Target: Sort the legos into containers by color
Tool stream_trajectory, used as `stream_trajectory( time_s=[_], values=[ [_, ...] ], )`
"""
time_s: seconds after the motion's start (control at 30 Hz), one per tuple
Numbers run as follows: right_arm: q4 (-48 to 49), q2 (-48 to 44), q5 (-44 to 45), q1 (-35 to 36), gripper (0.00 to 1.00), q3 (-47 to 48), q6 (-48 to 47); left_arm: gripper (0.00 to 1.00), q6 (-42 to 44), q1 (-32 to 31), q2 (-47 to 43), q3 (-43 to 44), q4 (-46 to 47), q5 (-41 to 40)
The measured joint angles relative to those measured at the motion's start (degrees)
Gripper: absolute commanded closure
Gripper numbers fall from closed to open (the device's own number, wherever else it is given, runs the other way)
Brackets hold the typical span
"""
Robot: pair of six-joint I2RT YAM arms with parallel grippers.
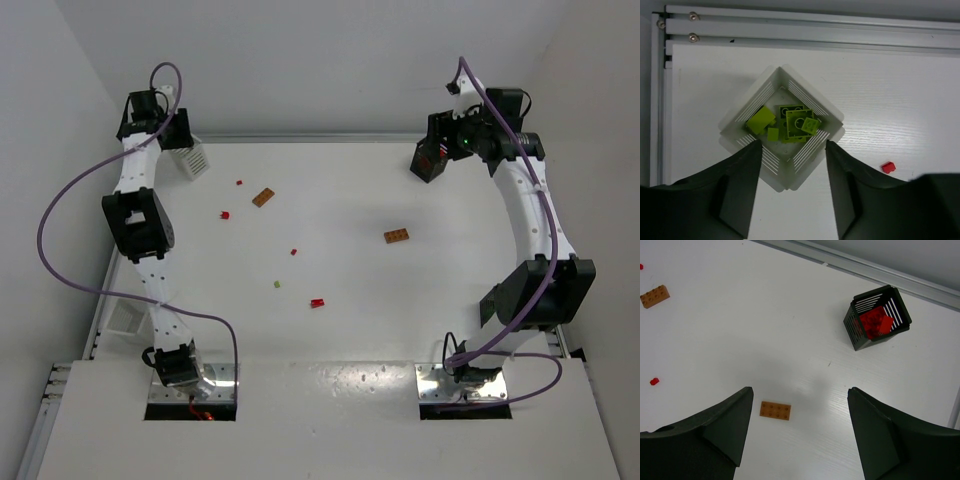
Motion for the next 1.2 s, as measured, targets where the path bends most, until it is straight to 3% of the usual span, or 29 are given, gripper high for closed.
stream_trajectory(
  time_s=[0.1,0.17,0.37,0.53,0.67,0.93,1.2],
  values=[
    [0.0,0.0,-0.04,0.0,0.23,0.0,0.0,0.48,-0.04,0.15,-0.55,-1.03,0.55,3.13],
    [0.0,0.0,-0.04,0.0,0.23,0.0,0.0,0.49,0.72,0.04,-3.65,-6.62,1.46,6.6],
    [0.02,0.0,-0.39,0.0,0.23,0.0,0.0,0.49,10.54,-4.61,-24.98,-34.71,1.64,14.64],
    [0.09,0.02,-1.4,0.0,0.23,0.0,0.02,0.49,19.98,-22.23,-47.23,-58.6,2.03,16.15],
    [0.24,0.26,-1.95,0.0,0.23,0.0,0.04,0.54,22.1,-35.08,-57.0,-72.15,0.74,16.31],
    [0.44,0.44,-2.01,0.22,0.23,0.0,0.04,0.55,17.64,-50.69,-58.88,-85.11,0.87,3.21],
    [0.46,0.44,-2.01,0.48,0.23,0.0,0.02,0.55,13.49,-52.5,-51.06,-83.62,3.54,-6.32]
  ],
)
